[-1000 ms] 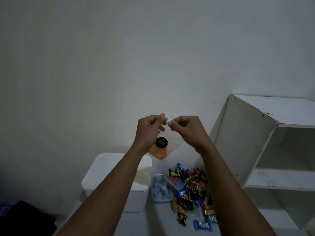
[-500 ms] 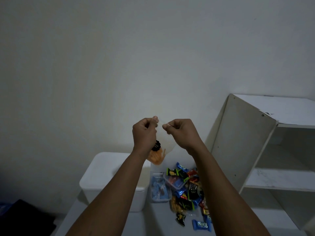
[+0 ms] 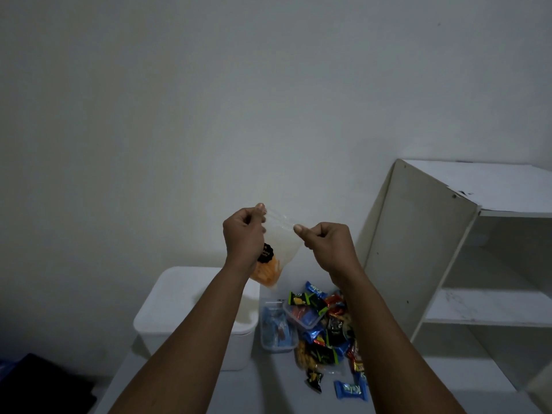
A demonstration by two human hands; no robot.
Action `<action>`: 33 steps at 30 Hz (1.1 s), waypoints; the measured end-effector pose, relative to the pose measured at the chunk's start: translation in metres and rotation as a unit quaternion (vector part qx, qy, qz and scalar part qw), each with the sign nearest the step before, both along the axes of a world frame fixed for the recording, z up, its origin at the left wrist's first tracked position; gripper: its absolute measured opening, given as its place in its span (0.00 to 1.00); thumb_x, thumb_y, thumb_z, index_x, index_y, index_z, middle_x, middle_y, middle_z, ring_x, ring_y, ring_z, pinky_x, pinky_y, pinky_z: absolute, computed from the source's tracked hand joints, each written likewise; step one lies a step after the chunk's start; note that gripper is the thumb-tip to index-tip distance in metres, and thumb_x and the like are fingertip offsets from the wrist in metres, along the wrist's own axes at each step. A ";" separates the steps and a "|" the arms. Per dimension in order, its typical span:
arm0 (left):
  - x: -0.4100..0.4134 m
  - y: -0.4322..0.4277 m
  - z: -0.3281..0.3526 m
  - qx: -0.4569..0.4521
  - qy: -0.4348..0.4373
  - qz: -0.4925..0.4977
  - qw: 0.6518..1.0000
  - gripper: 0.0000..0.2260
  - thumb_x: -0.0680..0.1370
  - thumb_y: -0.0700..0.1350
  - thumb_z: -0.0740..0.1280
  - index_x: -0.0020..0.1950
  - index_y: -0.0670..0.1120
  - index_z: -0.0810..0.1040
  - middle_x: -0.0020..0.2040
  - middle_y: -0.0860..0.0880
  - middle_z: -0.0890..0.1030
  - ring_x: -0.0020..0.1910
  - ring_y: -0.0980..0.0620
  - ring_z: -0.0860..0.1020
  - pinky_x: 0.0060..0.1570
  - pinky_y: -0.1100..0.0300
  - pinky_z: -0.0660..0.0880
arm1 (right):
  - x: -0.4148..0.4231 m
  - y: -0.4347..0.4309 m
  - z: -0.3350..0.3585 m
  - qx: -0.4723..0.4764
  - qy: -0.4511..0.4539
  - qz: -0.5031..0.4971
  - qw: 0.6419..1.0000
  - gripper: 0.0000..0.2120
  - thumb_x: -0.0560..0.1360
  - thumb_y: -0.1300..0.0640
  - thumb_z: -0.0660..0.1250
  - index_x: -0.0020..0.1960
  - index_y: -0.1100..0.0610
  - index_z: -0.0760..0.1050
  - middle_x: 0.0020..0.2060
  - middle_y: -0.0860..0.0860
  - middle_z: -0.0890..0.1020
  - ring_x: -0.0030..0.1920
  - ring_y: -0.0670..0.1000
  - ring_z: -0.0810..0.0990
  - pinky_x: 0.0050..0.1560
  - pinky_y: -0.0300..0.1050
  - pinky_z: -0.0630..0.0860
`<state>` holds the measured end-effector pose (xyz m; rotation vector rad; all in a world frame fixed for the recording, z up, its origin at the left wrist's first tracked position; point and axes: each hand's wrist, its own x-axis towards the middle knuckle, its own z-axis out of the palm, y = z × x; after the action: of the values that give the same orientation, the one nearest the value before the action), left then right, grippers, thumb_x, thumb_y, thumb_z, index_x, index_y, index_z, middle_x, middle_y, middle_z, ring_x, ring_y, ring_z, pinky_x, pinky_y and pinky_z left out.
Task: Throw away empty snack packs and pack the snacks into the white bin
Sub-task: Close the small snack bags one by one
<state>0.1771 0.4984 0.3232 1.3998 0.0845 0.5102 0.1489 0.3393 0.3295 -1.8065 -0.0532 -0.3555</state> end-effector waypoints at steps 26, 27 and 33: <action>-0.027 -0.002 -0.023 -0.075 0.135 -0.219 0.963 0.08 0.74 0.44 0.75 0.47 0.39 0.83 0.44 0.40 0.85 0.44 0.40 0.84 0.47 0.43 0.83 | -0.010 0.022 -0.022 0.123 0.122 0.107 0.979 0.09 0.80 0.59 0.68 0.48 0.61 0.84 0.42 0.59 0.86 0.43 0.54 0.85 0.42 0.48 0.83; -0.027 0.000 -0.023 -0.088 0.142 -0.226 0.960 0.07 0.75 0.43 0.74 0.48 0.40 0.83 0.44 0.40 0.86 0.44 0.40 0.85 0.48 0.43 0.83 | -0.009 0.022 -0.023 0.114 0.115 0.105 0.981 0.08 0.80 0.59 0.67 0.48 0.61 0.84 0.42 0.59 0.86 0.43 0.55 0.84 0.44 0.51 0.84; -0.024 0.000 -0.025 -0.035 0.116 -0.191 0.974 0.04 0.77 0.37 0.71 0.49 0.38 0.84 0.46 0.38 0.84 0.42 0.44 0.82 0.44 0.41 0.83 | -0.005 0.027 -0.027 0.041 0.062 0.056 0.996 0.11 0.81 0.62 0.65 0.44 0.62 0.83 0.37 0.57 0.84 0.36 0.51 0.82 0.42 0.52 0.82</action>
<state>0.1533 0.4987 0.2981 1.3601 0.0196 0.0227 0.1437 0.3665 0.3020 -1.7329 -0.0521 -0.1638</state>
